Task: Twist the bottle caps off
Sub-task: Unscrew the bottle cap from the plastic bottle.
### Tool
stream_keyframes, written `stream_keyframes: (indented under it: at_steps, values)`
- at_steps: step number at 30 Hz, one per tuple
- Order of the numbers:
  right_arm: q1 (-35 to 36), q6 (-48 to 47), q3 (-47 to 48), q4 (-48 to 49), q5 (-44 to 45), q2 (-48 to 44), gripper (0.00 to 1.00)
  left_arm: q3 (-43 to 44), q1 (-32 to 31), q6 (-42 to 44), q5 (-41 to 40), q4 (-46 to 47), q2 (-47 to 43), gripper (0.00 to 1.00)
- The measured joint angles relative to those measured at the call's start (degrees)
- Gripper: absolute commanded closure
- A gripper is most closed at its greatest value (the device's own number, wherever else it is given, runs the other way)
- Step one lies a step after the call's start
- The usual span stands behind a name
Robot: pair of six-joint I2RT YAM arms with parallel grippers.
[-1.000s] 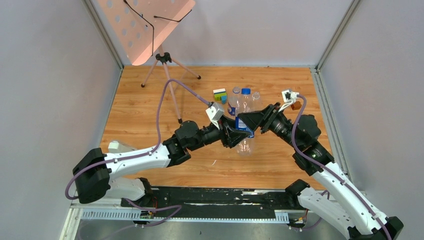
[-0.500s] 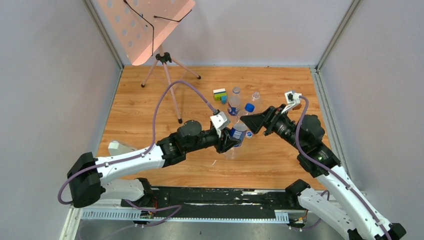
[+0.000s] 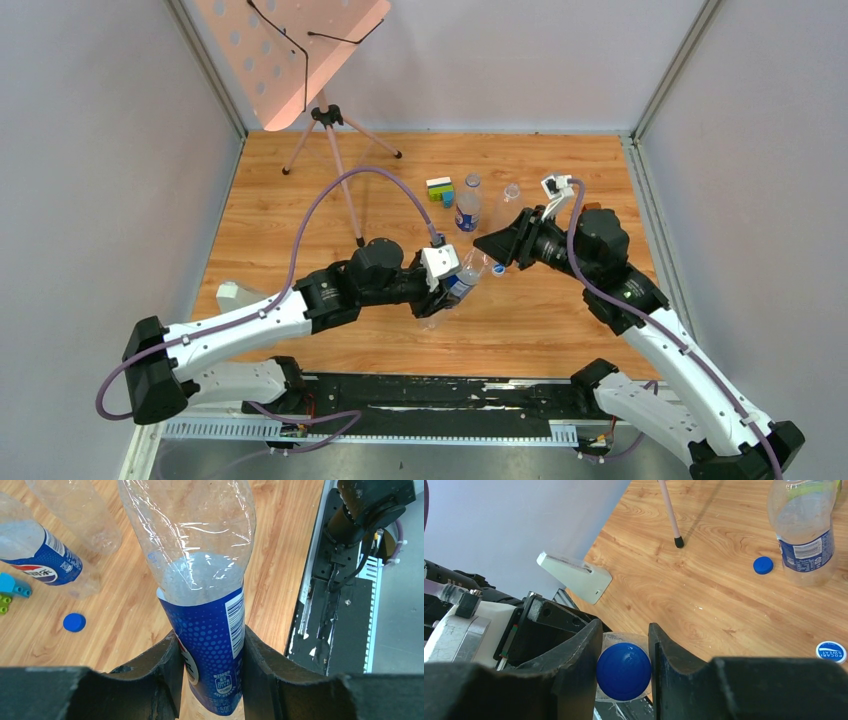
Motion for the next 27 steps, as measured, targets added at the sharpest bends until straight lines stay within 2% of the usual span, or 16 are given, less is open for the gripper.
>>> stream_keyframes:
  at_steps: [3,5,6,9,12,16,18,19,20,21,22,24,25,27]
  values:
    - [0.0,0.5,-0.4,0.4,-0.4,-0.2,0.79,0.0,0.0,0.0,-0.4,-0.2,-0.2,0.49]
    - [-0.2,1.4,-1.2,1.6,-0.6,-0.3,0.83,0.0,0.0,-0.2,-0.7,0.0,-0.2,0.37]
    - [-0.3,2.0,-1.7,2.4,-0.7,-0.4,0.85,-0.1,0.0,-0.5,-0.9,0.0,-0.2,0.27]
    - [-0.5,5.2,-4.0,4.5,-0.7,-0.3,0.86,-0.7,0.0,-2.0,-2.3,1.7,0.3,0.18]
    - [-0.4,8.9,-6.6,5.8,-0.5,-0.3,0.87,-1.1,0.0,-3.8,-3.5,5.2,1.4,0.14]
    - [-0.4,13.0,-9.4,7.2,0.0,-0.3,0.87,-1.7,0.0,-6.2,-4.7,9.4,3.2,0.20]
    - [-0.4,14.2,-9.9,7.6,0.6,-0.4,0.87,-1.7,0.0,-7.0,-5.6,10.3,4.1,0.26]
    - [-0.4,14.7,-10.0,8.0,0.8,-0.4,0.86,-1.7,0.0,-7.3,-6.1,10.6,4.4,0.36]
    - [-0.4,15.1,-10.2,8.4,1.0,-0.5,0.83,-1.7,0.0,-7.5,-6.5,10.6,4.7,0.41]
    - [-0.4,15.3,-10.3,8.9,1.4,-0.5,0.80,-1.7,-0.1,-7.5,-6.7,10.6,4.8,0.52]
    - [-0.5,15.7,-10.5,9.4,1.7,-0.5,0.74,-1.7,-0.2,-7.6,-7.1,10.6,4.9,0.56]
    - [-0.5,16.1,-10.7,9.9,2.2,-0.4,0.54,-1.8,-0.6,-7.2,-8.0,10.6,4.9,0.68]
    - [-0.5,16.1,-10.8,10.0,2.3,-0.4,0.44,-1.8,-0.7,-7.3,-8.4,10.6,4.9,0.70]
    - [-0.5,15.9,-10.9,10.0,2.0,-0.4,0.34,-2.2,-0.7,-6.7,-10.2,10.3,4.5,0.76]
